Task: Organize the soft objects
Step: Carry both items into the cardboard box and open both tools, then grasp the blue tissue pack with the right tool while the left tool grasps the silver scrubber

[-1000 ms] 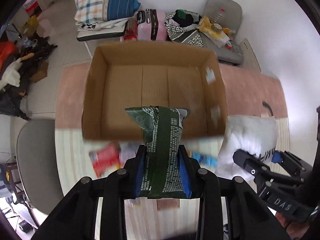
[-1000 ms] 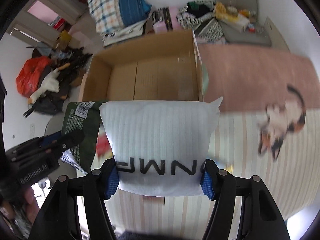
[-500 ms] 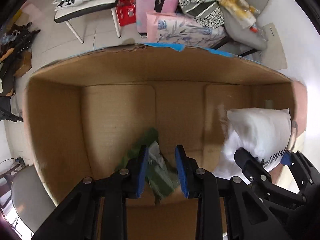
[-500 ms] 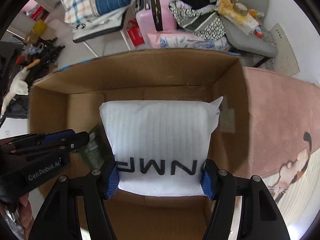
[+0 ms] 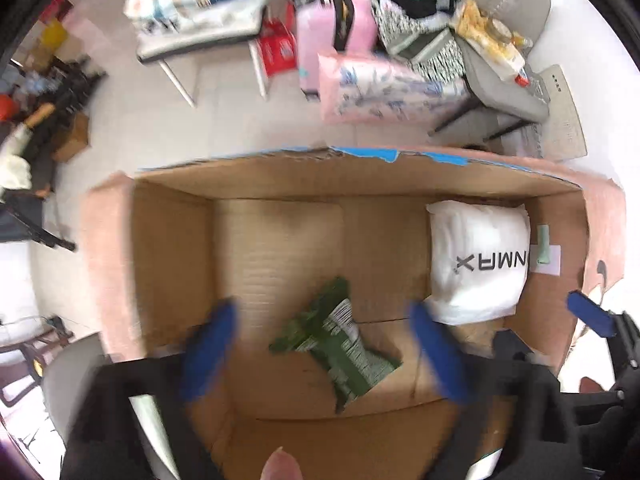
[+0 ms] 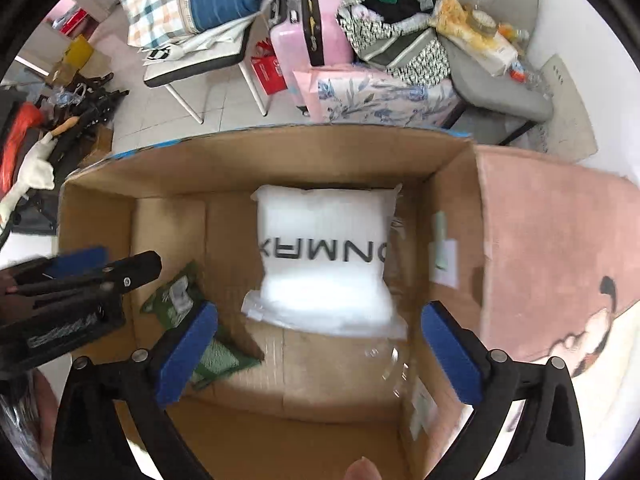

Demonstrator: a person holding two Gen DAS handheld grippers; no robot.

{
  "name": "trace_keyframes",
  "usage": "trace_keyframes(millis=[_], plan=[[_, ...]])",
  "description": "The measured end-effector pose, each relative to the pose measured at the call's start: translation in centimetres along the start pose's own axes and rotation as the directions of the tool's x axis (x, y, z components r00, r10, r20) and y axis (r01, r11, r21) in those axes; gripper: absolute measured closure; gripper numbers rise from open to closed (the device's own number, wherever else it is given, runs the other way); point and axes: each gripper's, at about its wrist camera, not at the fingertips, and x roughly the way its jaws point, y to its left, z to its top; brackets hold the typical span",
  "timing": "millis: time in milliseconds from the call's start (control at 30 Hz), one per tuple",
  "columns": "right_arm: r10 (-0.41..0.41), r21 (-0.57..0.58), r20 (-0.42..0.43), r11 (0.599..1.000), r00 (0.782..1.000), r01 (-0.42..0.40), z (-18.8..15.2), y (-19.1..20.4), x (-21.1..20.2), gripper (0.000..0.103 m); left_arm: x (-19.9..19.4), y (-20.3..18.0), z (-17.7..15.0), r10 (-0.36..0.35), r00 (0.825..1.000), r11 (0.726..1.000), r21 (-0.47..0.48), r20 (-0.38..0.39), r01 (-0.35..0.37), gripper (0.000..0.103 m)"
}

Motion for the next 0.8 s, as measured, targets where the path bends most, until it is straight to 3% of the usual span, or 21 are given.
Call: trace_keyframes(millis=[167,267,400,500,567,633,733,800], plan=[[-0.042,-0.040,0.079,0.998,0.996,0.045,-2.9,0.9,-4.2,0.000,-4.9,-0.1,-4.1,0.021,0.994,1.000,0.013,0.109,-0.022,0.003],[-0.027,-0.051,0.111,0.998,0.993,0.032,-4.9,1.4,-6.5,0.000,-7.6,-0.2,-6.9,0.030,0.987,1.000,-0.009,0.160,-0.029,0.003],[-0.003,-0.063,0.154,0.998,0.988,0.012,-9.5,1.7,-9.7,0.000,-10.7,-0.1,-11.4,0.076,0.970,0.996,-0.056,0.232,-0.065,0.003],[0.007,-0.057,0.164,0.998,0.986,0.002,-14.5,1.3,-10.7,0.000,-11.3,0.6,-16.8,0.133,0.958,0.988,-0.111,0.253,-0.108,0.003],[0.009,-0.035,0.139,0.999,0.990,-0.004,-17.6,0.8,-10.2,0.000,-10.5,1.4,-20.3,0.140,0.962,0.984,-0.145,0.236,-0.108,0.003],[0.020,-0.012,0.082,1.000,0.996,-0.020,-21.0,0.0,-8.3,0.000,-8.3,2.2,-23.5,0.126,0.976,0.980,-0.177,0.179,-0.094,0.003],[0.054,0.026,-0.052,0.998,0.997,-0.053,-25.4,-1.0,-3.6,0.000,-2.7,3.8,-27.2,0.052,0.998,0.970,-0.237,0.027,-0.044,0.003],[0.066,0.060,-0.120,0.996,0.991,-0.059,-27.2,-1.6,-0.6,0.000,0.8,4.8,-28.8,0.000,0.999,0.959,-0.284,-0.044,-0.012,0.013]])
